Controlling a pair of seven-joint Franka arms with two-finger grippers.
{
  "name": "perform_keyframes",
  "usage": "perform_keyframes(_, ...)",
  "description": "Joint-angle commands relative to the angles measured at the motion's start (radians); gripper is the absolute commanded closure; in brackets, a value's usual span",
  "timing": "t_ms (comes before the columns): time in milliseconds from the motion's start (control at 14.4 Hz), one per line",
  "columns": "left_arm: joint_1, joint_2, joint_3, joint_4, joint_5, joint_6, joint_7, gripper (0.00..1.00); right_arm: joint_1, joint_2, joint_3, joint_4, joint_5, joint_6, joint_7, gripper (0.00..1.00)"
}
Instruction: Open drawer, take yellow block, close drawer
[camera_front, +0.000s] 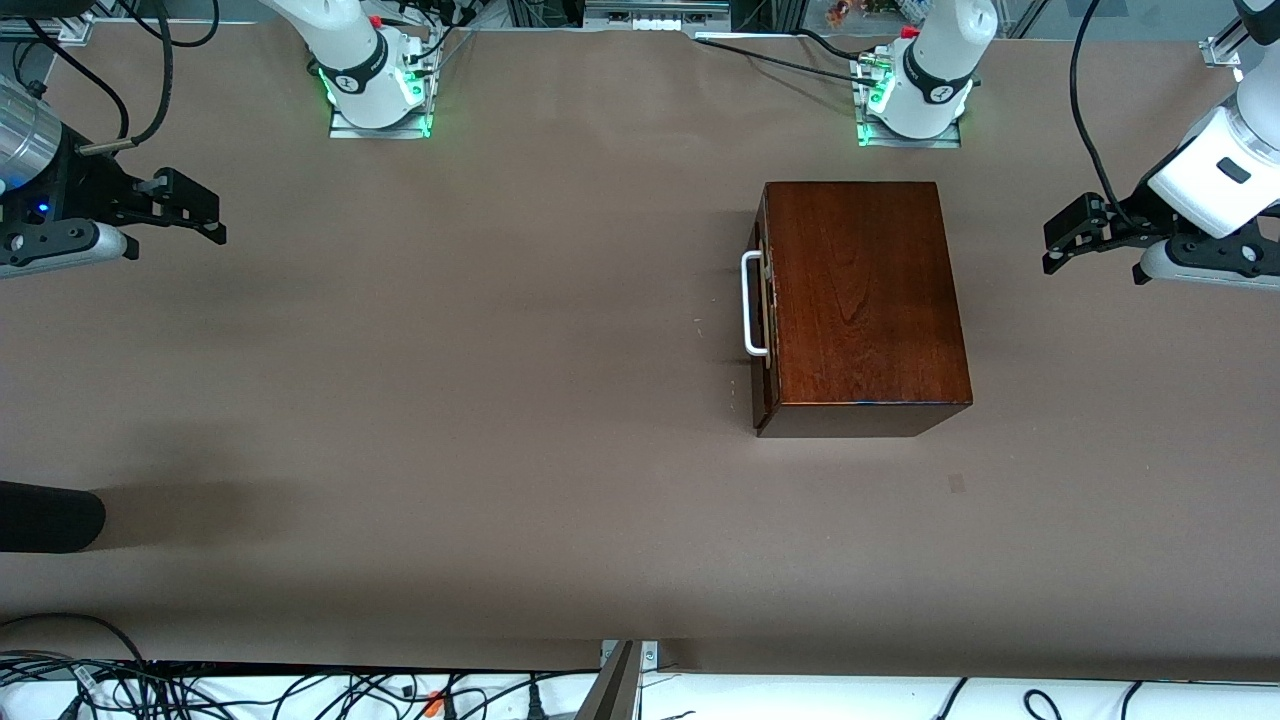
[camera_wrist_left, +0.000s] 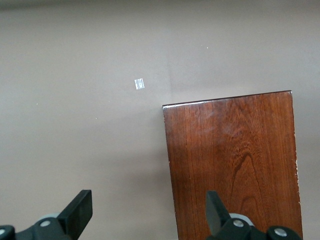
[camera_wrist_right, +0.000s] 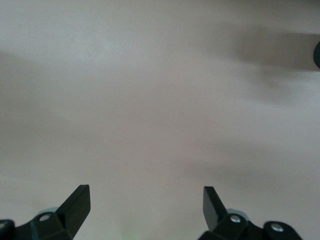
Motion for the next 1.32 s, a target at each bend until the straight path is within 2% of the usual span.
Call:
perform_keyframes(0, 0.0, -0.011, -0.009, 0.003, 0.005, -0.018, -0.023, 0.0, -0.006, 0.004, 0.006, 0.013, 0.001, -0.008, 0.011, 0.0)
perform_keyframes(208, -0.01, -0.014, -0.055, 0.001, 0.005, -0.038, -0.097, 0.0, -0.006, 0.004, 0.005, 0.013, 0.001, -0.008, 0.011, 0.0)
perform_keyframes(485, -0.013, -0.009, -0.166, 0.001, 0.009, -0.032, -0.244, 0.0, -0.006, 0.004, 0.005, 0.013, 0.001, -0.008, 0.011, 0.0)
perform_keyframes(693, -0.014, 0.014, -0.319, 0.009, 0.024, -0.028, -0.449, 0.0, -0.006, 0.004, 0.005, 0.013, 0.003, -0.008, 0.011, 0.0)
perform_keyframes(831, -0.016, 0.064, -0.418, 0.05, 0.027, -0.028, -0.569, 0.0, -0.006, 0.004, 0.005, 0.013, 0.003, -0.008, 0.011, 0.0)
perform_keyframes(970, -0.029, 0.121, -0.504, 0.089, 0.082, -0.028, -0.664, 0.0, -0.006, 0.004, 0.005, 0.013, 0.003, -0.008, 0.011, 0.0)
perform_keyframes(1039, -0.052, 0.152, -0.534, 0.11, 0.113, -0.029, -0.722, 0.0, -0.006, 0.004, 0.006, 0.013, 0.003, -0.006, 0.011, 0.0)
perform_keyframes(1247, -0.178, 0.234, -0.542, 0.147, 0.188, -0.028, -0.855, 0.0, -0.003, 0.004, 0.006, 0.015, 0.003, -0.006, 0.011, 0.0)
